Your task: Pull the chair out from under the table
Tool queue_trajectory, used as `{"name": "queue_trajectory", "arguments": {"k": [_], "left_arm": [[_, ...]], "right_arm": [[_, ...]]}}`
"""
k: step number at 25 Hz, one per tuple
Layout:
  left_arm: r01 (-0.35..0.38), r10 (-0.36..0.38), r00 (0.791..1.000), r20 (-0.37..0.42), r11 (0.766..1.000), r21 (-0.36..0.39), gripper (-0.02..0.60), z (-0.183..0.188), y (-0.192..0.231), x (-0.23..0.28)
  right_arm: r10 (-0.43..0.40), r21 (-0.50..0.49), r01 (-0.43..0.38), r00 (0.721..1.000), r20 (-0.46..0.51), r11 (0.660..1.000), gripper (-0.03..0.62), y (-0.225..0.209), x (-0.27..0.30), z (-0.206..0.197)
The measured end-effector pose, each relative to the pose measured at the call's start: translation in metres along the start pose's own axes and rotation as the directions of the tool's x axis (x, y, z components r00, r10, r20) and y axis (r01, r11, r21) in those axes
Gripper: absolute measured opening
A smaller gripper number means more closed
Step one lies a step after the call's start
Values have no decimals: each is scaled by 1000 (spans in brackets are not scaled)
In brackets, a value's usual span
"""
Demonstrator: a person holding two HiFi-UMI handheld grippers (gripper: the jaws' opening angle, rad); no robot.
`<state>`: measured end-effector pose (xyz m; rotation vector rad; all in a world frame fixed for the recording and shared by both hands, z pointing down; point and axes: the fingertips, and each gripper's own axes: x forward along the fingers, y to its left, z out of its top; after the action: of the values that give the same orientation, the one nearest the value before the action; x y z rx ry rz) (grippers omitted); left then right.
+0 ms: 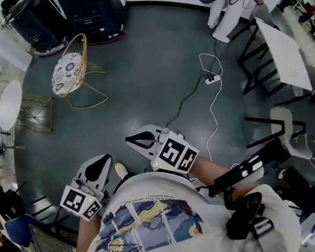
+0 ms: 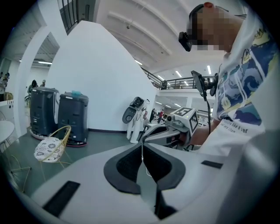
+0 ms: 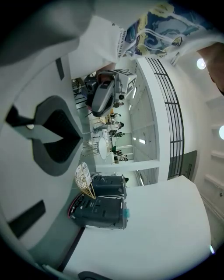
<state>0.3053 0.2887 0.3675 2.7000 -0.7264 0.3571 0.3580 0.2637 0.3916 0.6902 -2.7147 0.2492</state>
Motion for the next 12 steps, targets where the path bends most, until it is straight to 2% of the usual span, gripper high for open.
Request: {"name": "queue_trajectory", "arguments": {"k": [6,12], "left_arm": [[3,-3,1000,-4,1000,3,18,7,1,26],[9,-9,1000,-7,1000,-26,18,11,35,43]], "right_arm": [[1,2,-1,1000,-12,1000,11,-22,-12,-10],[-2,17,3,999,-35,1000,11,-57,9,-13]]}}
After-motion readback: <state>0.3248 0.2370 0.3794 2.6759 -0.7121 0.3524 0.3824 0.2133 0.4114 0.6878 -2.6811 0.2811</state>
